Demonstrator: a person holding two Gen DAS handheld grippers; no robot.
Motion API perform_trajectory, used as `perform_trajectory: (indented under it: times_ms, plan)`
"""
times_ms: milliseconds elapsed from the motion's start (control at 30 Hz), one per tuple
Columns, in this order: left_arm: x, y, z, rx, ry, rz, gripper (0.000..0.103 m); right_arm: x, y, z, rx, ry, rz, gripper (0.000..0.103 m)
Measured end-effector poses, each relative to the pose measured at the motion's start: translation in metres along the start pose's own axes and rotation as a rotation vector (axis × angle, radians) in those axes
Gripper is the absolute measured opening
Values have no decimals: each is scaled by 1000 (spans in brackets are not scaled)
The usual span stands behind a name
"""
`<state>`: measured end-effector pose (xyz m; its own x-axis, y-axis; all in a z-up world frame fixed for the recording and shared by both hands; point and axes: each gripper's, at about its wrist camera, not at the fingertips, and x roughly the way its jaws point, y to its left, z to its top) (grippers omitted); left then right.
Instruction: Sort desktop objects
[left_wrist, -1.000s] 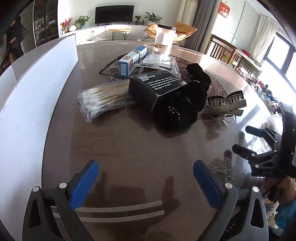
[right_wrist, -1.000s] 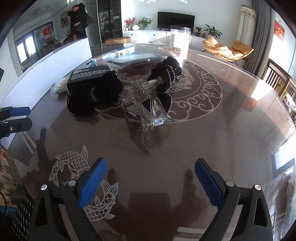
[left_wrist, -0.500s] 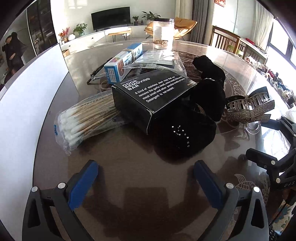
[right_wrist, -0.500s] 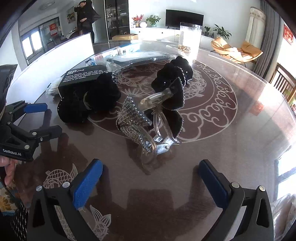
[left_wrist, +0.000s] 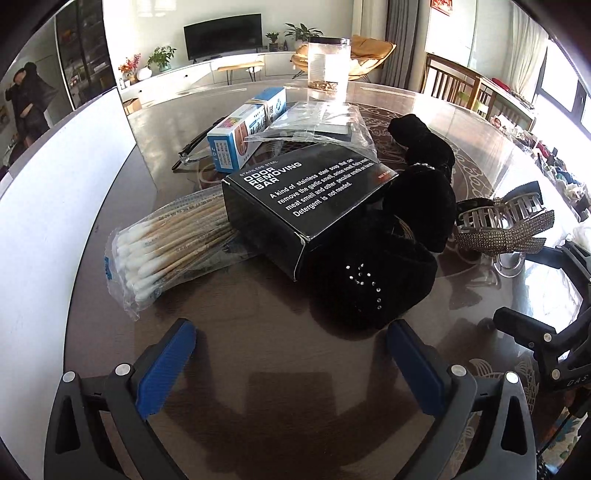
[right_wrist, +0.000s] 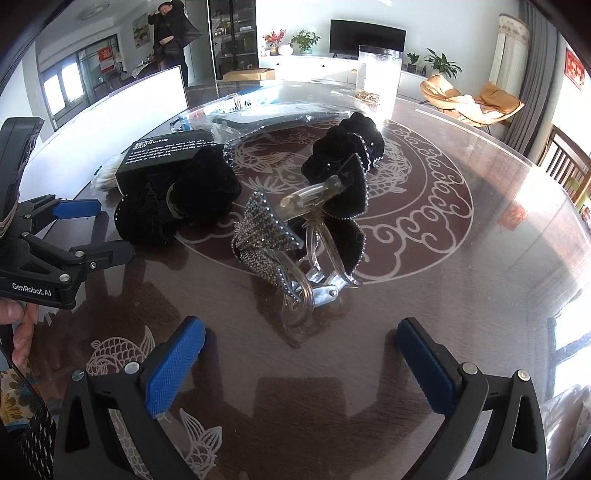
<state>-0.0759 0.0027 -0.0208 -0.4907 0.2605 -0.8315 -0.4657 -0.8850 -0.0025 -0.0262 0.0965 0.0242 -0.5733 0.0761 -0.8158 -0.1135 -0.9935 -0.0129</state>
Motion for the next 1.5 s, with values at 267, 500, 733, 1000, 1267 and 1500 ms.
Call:
perform_trajectory:
  times_ms: [267, 500, 733, 1000, 1267, 1500]
  plan:
    - [0, 0, 1, 0, 0, 0, 103, 0, 0, 0, 0, 0, 0, 103]
    - [1, 0, 1, -1, 0, 1, 103, 0, -1, -1, 0, -1, -2, 103]
    - [1, 0, 1, -1, 0, 1, 103, -1, -1, -1, 1, -2, -2, 103]
    - [0, 0, 1, -2, 0, 2, 103, 0, -1, -1, 2, -2, -2, 103]
    - [0, 0, 1, -3, 0, 2, 103, 0, -1, -1, 2, -2, -3, 103]
    - [0, 0, 1, -3, 0, 3, 103, -1, -2, -1, 9, -4, -10, 103]
